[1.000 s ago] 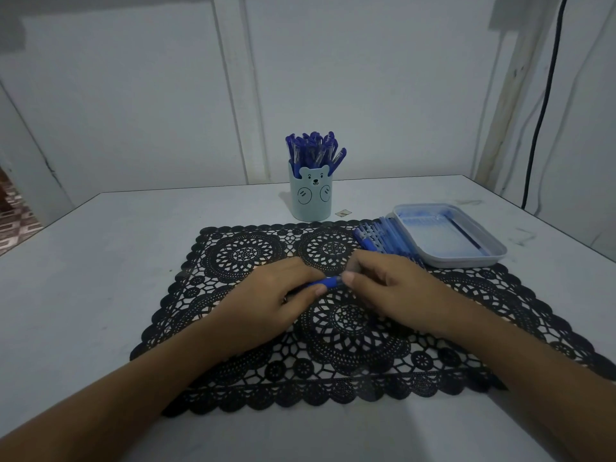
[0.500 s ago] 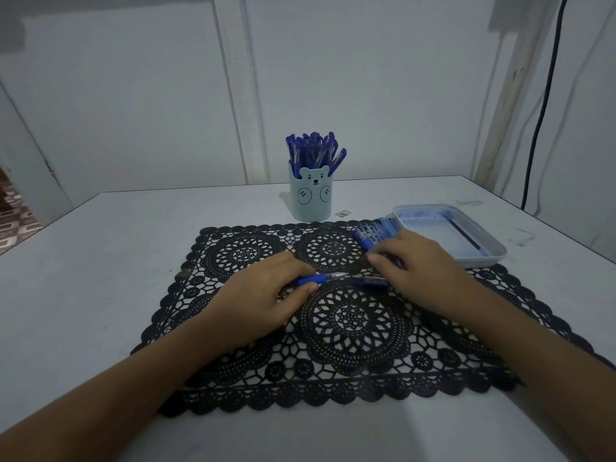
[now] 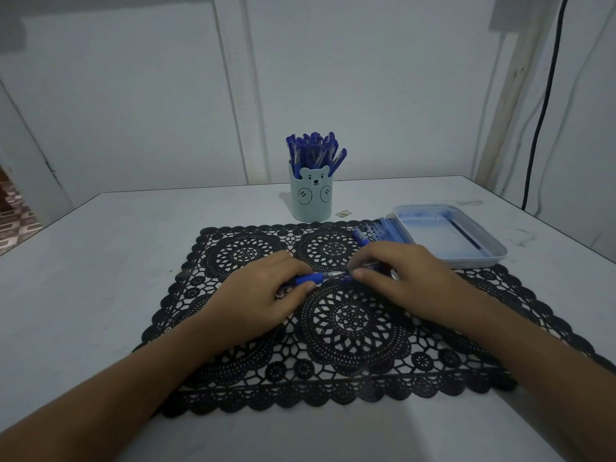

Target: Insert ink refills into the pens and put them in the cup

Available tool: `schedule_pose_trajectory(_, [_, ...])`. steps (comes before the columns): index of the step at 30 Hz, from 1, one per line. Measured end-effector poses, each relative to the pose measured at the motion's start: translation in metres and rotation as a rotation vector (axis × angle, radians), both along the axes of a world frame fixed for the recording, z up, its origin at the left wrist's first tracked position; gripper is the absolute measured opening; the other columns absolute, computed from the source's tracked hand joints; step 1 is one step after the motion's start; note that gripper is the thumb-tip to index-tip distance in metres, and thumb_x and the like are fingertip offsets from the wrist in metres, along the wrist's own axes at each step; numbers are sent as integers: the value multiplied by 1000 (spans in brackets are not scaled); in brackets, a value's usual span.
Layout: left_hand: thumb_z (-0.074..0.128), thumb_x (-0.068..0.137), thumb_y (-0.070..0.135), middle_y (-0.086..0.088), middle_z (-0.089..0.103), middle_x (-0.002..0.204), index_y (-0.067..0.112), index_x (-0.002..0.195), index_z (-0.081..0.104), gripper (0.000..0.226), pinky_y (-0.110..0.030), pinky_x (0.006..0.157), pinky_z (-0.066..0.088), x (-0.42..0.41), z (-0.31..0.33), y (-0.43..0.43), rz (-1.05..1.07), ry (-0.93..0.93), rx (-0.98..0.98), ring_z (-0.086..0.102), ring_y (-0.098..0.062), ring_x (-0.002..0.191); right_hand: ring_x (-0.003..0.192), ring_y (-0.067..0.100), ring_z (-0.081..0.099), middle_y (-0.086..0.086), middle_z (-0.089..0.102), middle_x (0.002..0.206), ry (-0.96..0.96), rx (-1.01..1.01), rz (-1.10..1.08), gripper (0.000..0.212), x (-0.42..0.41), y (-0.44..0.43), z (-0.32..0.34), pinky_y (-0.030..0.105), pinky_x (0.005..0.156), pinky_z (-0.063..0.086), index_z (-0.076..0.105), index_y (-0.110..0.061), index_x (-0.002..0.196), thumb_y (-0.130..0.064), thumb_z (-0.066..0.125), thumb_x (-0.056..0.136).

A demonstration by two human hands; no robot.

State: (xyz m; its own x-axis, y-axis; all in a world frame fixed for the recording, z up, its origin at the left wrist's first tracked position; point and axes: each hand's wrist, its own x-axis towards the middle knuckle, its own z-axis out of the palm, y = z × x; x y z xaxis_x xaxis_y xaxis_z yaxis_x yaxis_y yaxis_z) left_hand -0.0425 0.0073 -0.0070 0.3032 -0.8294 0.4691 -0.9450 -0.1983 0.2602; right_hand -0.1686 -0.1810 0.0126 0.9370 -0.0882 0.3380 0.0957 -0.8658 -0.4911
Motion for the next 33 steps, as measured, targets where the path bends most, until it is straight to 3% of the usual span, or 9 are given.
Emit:
schedule_pose_trajectory(4, [38,86,47,19,51,83,25,101,62,35,-25,63,46,-1,0,-1,-8,-3,-11,49,-1,76,87,-5,54,-18,62,92,-17,84,-8,9,0,4,0,7,74,39,60,-36,87,-28,57,87])
schedule_pose_trajectory(8, [41,88,44,19,49,83,24,101,62,32,-22,64,44,-6,-1,-4,-42,-28,-35,48,0,75,68,5,55,-11,64,81,-2,121,40,7,0,11,-2,17,61,42,59,-37,86,-30,56,87])
schedule_pose_trajectory(12, [41,90,40,19,46,79,20,99,63,31,-19,63,39,-12,-2,-6,-60,-37,-73,45,1,72,56,1,48,-10,58,68,-8,223,95,8,1,15,-6,15,54,37,56,-35,83,-29,54,88])
schedule_pose_trajectory(17, [41,88,39,19,51,69,16,91,66,34,-10,60,35,-10,5,-9,-136,161,-90,49,1,67,57,6,43,-12,53,64,-63,258,165,13,0,17,-7,20,53,34,53,-32,81,-23,54,90])
schedule_pose_trajectory(21, [40,85,44,24,56,73,32,83,59,23,-9,58,34,-11,9,-8,-168,303,-57,51,2,64,57,3,44,-20,54,66,-98,179,207,5,0,19,-7,14,52,32,56,-21,88,-21,52,91])
schedule_pose_trajectory(23, [44,88,39,25,55,70,36,81,56,14,-8,58,33,-12,8,-9,-156,286,-49,50,3,64,58,2,46,-24,55,69,-93,160,207,4,1,19,-9,12,53,33,57,-20,90,-19,53,91])
schedule_pose_trajectory(26, [46,89,31,20,54,67,24,86,65,20,-8,59,34,-13,2,-11,-92,232,-94,51,3,67,62,3,50,-13,57,72,-94,228,141,5,3,18,-9,13,57,39,55,-28,92,-23,54,90])
schedule_pose_trajectory(30, [38,89,43,17,54,77,19,101,65,38,-17,62,40,-12,2,-13,-39,110,-126,51,-2,73,62,5,60,-4,64,72,-58,595,86,8,4,14,-5,16,60,46,53,-22,95,-19,56,88])
schedule_pose_trajectory(33, [35,88,45,13,57,84,20,112,62,43,-23,65,45,-11,4,-11,28,-18,-90,50,-3,75,67,8,66,-3,68,71,-73,582,60,4,4,11,-7,20,65,49,56,-20,89,-16,56,88])
